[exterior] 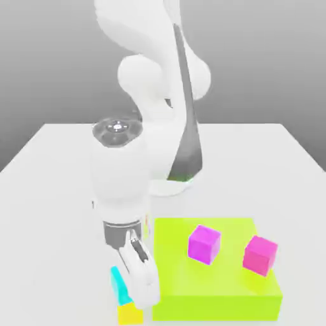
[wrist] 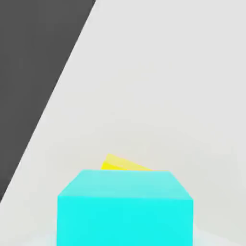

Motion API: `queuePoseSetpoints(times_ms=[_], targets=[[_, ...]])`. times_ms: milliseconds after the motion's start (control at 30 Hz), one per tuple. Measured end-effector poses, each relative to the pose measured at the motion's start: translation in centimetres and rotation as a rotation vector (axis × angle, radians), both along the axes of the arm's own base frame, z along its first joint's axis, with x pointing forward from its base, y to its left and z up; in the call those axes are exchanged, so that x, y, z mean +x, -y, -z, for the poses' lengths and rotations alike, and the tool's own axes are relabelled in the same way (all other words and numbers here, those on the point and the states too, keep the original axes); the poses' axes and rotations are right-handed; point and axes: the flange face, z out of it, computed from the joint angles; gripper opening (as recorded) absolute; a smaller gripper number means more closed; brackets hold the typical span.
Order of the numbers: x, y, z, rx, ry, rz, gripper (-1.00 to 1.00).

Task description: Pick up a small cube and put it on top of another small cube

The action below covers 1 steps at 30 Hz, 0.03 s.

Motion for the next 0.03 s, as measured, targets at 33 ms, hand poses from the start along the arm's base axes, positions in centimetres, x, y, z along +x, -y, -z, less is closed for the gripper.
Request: queuePoseSetpoints(times_ms=[33], targets=[[0.00, 0.00, 0.00, 0.000, 0.000, 0.000, 1.00]])
